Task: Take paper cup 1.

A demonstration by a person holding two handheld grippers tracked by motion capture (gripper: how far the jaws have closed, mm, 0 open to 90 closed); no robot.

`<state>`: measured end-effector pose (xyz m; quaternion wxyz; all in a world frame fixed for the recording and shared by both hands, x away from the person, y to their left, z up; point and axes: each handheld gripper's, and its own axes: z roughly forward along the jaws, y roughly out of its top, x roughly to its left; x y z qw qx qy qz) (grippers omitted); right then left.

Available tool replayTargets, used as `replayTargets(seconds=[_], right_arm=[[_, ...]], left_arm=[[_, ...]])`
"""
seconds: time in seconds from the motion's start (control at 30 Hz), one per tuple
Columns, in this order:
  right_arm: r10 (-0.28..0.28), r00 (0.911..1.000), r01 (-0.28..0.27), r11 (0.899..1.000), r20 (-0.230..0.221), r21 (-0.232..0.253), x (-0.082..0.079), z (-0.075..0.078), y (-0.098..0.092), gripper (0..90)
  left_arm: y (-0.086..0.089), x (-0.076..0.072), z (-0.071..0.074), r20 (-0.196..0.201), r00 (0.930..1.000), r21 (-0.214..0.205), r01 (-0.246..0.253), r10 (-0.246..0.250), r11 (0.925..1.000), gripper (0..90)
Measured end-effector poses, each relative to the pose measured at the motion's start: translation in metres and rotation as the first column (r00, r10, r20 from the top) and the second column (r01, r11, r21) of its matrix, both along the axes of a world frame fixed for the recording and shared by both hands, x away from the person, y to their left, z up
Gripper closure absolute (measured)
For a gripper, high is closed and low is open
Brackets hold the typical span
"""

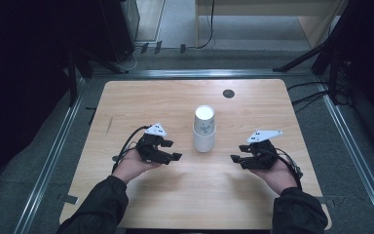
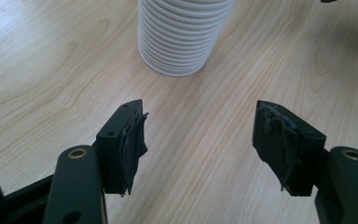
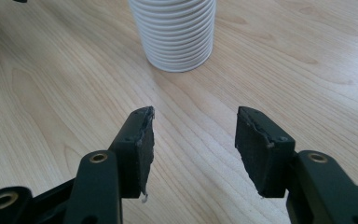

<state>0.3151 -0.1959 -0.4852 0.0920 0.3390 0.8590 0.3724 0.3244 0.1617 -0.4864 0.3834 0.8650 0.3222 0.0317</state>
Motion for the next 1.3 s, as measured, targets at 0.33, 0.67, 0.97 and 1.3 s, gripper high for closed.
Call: replayTargets(seconds=[0.33,0.67,0.97,1.3], right_arm=[[0.061,0.998,-0.061,0.998,-0.014,-0.021,0.005,-0.003,0.007,42.9],[0.086,0.9962,-0.086,0.996,0.011,0.003,0.011,0.002,0.008,40.1],[0.173,0.9849,-0.173,0.985,-0.009,-0.015,0.024,0.021,0.005,38.5],[0.258,0.9658,-0.259,0.963,-0.022,-0.073,0.044,0.057,0.009,35.9]], left_arm=[[0.004,0.0,-0.002,-0.012,0.9999,0.028,0.01,-0.009,0.9996,32.7],[0.004,0.0,-0.004,-0.041,0.9987,0.018,0.03,-0.029,0.9994,30.7],[0.011,0.001,-0.002,-0.048,0.9987,-0.011,0.018,-0.018,0.9998,30.5],[0.01,0.0,-0.002,-0.055,0.998,0.0,0.032,-0.032,0.9995,29.7]])
